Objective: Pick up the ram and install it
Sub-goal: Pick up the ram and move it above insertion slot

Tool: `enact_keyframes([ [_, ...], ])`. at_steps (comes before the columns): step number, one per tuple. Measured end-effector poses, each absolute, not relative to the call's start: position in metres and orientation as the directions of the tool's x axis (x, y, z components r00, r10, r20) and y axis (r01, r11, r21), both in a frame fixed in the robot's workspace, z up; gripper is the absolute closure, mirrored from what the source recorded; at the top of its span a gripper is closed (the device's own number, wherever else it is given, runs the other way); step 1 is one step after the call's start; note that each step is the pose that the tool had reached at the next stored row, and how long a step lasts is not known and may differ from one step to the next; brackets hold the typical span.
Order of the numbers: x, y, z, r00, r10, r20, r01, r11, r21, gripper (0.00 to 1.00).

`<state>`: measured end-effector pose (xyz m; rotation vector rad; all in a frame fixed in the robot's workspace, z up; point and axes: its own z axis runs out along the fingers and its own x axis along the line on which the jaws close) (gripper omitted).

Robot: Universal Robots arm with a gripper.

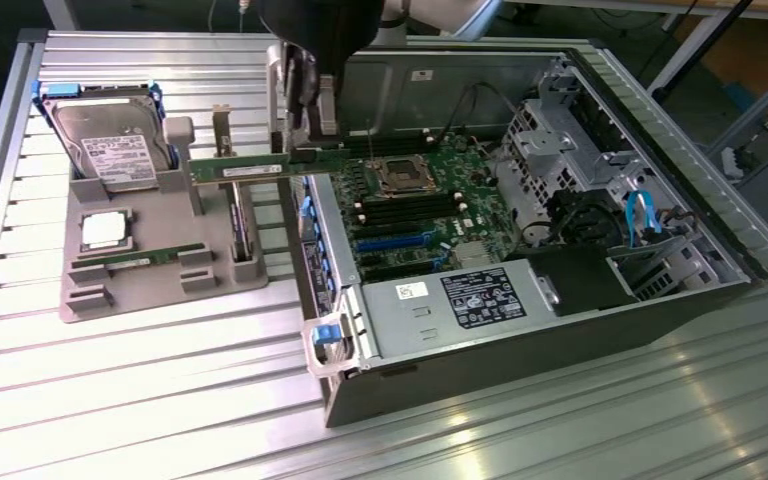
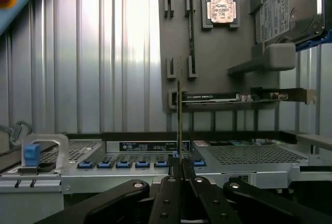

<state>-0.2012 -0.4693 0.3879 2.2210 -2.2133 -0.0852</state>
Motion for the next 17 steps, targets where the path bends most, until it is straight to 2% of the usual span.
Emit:
enact_keyframes([
  [17, -0.155, -0.469, 0.388, 0.003, -0.999, -0.035, -0.999, -0.004, 0.042, 0.88],
])
